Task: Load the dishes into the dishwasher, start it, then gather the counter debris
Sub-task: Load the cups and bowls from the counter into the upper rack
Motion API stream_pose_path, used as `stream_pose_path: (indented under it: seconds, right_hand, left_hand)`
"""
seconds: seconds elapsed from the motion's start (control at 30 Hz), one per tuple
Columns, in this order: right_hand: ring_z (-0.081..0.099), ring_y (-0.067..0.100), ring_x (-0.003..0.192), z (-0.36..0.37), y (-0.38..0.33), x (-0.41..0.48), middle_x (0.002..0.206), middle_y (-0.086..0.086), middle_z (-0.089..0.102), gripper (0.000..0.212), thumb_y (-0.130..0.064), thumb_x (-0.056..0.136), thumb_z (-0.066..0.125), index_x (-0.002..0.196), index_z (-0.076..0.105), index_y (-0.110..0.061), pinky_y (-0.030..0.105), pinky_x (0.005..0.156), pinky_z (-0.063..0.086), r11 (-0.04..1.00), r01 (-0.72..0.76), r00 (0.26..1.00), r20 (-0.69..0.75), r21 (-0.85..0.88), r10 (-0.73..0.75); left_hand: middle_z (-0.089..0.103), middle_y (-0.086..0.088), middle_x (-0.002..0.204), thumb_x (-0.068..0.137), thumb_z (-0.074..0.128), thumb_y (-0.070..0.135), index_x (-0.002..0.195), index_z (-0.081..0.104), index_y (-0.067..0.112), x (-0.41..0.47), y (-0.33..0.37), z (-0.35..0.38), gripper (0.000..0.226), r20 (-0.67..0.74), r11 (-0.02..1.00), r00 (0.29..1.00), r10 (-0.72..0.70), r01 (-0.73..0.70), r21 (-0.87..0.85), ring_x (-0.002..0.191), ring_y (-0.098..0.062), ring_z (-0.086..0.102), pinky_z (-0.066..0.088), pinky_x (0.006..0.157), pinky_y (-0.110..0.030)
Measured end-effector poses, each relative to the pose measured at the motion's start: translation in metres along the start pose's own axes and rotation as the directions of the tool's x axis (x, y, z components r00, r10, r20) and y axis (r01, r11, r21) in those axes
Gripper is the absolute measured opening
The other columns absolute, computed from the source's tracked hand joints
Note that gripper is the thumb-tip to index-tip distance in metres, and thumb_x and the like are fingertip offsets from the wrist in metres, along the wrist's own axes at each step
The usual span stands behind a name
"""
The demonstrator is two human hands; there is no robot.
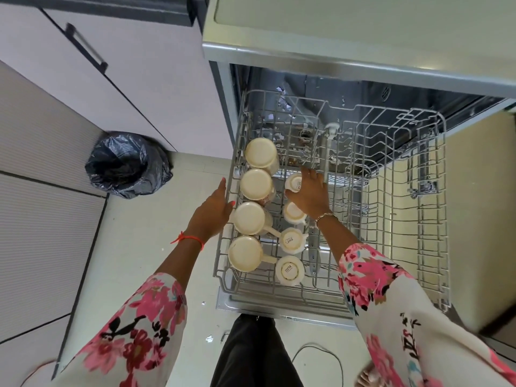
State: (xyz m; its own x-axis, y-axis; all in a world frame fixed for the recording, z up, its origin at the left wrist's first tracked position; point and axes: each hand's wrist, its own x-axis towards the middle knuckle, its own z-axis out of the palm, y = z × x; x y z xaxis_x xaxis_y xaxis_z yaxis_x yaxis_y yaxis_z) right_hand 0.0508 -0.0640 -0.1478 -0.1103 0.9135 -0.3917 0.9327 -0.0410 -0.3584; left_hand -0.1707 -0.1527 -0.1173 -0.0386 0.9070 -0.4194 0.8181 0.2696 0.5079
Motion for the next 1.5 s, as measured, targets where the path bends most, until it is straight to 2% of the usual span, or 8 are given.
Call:
stream_pose_path:
  seconds: [0.1, 0.2, 0.33, 0.53, 0.63, 1.1, 1.37, 1.5]
  right_hand:
    - [0.037, 0.032, 0.129, -0.012, -0.021, -0.016, 0.139, 0.016, 0.043, 0.065, -0.03, 0.083, 0.062, 0.137, 0.036, -0.005, 0.043, 0.104, 0.031, 0.989, 0.15, 0.976, -0.158, -0.002, -0.148]
    - [0.045, 0.036, 0.121, -0.025, -0.064, -0.039, 0.13, 0.02, 0.05, 0.054, -0.021, 0.083, 0.062, 0.129, 0.044, 0.001, 0.043, 0.101, 0.033, 0.95, 0.311, 0.928, -0.221, 0.02, -0.3]
    - [0.053, 0.041, 0.113, -0.029, -0.133, -0.069, 0.121, 0.027, 0.055, 0.049, -0.017, 0.082, 0.061, 0.123, 0.049, 0.008, 0.046, 0.095, 0.041, 0.856, 0.517, 0.852, -0.092, -0.014, -0.516]
    - [0.043, 0.029, 0.125, -0.021, -0.254, -0.098, 0.137, 0.015, 0.044, 0.047, -0.025, 0.094, 0.046, 0.133, 0.04, 0.0, 0.038, 0.104, 0.034, 0.671, 0.705, 0.708, 0.181, -0.229, -0.683]
    - [0.046, 0.028, 0.121, -0.011, -0.316, -0.096, 0.132, 0.013, 0.048, 0.042, -0.025, 0.094, 0.045, 0.13, 0.043, -0.003, 0.038, 0.1, 0.036, 0.626, 0.741, 0.671, 0.219, -0.243, -0.709]
    - [0.057, 0.027, 0.103, -0.004, -0.617, -0.059, 0.114, 0.011, 0.058, 0.027, -0.018, 0.094, 0.049, 0.113, 0.059, -0.002, 0.036, 0.091, 0.043, 0.561, 0.817, 0.569, 0.028, -0.13, -0.822]
    - [0.057, 0.027, 0.087, -0.013, -0.739, 0.025, 0.095, 0.013, 0.061, 0.02, -0.013, 0.093, 0.048, 0.092, 0.063, 0.0, 0.028, 0.073, 0.039, 0.525, 0.85, 0.523, -0.039, -0.051, -0.851]
    - [0.057, 0.024, 0.081, -0.029, -0.794, 0.078, 0.094, 0.011, 0.06, 0.022, -0.017, 0.094, 0.048, 0.095, 0.064, -0.002, 0.037, 0.077, 0.048, 0.505, 0.862, 0.504, -0.024, -0.037, -0.863]
  left_hand:
    - [0.033, -0.012, 0.148, 0.097, 0.041, 0.029, 0.146, 0.019, 0.008, -0.019, -0.005, -0.02, 0.058, 0.002, 0.999, 1.0, 0.019, -0.019, 0.027, 0.137, -0.024, 0.029, 0.031, 0.107, -0.037]
    - [0.035, -0.011, 0.145, 0.096, 0.045, 0.028, 0.143, 0.029, 0.008, -0.049, -0.009, -0.051, 0.053, -0.063, 0.999, 0.998, -0.016, 0.018, 0.027, 0.137, -0.021, 0.027, 0.03, 0.106, -0.032]
    - [0.04, -0.011, 0.141, 0.095, 0.047, 0.029, 0.139, 0.034, 0.007, -0.09, -0.033, -0.093, 0.051, -0.158, 0.996, 0.986, -0.046, 0.058, 0.069, 0.133, -0.021, 0.033, 0.027, 0.105, -0.027]
    - [0.041, -0.012, 0.14, 0.095, 0.048, 0.029, 0.136, 0.038, 0.005, -0.143, -0.099, -0.162, 0.048, -0.217, 0.99, 0.969, -0.12, 0.134, 0.052, 0.131, -0.025, 0.035, 0.028, 0.106, -0.031]
    - [0.046, -0.016, 0.134, 0.092, 0.047, 0.031, 0.13, 0.046, 0.001, -0.152, -0.144, -0.205, 0.048, -0.255, 0.99, 0.958, -0.13, 0.139, 0.019, 0.128, -0.028, 0.039, 0.029, 0.105, -0.032]
    - [0.045, -0.012, 0.136, 0.092, 0.051, 0.019, 0.131, 0.045, 0.004, -0.148, -0.347, -0.432, 0.042, -0.551, 0.985, 0.823, -0.136, 0.17, 0.01, 0.132, -0.025, 0.035, 0.024, 0.108, -0.03]
    - [0.051, -0.012, 0.129, 0.09, 0.054, 0.019, 0.125, 0.051, 0.004, -0.084, -0.424, -0.515, 0.038, -0.622, 0.98, 0.765, -0.165, 0.197, -0.017, 0.127, -0.026, 0.042, 0.03, 0.107, -0.032]
    - [0.05, -0.01, 0.131, 0.091, 0.052, 0.019, 0.127, 0.049, 0.006, -0.05, -0.451, -0.562, 0.039, -0.637, 0.964, 0.732, -0.243, 0.258, -0.071, 0.128, -0.024, 0.04, 0.03, 0.106, -0.032]
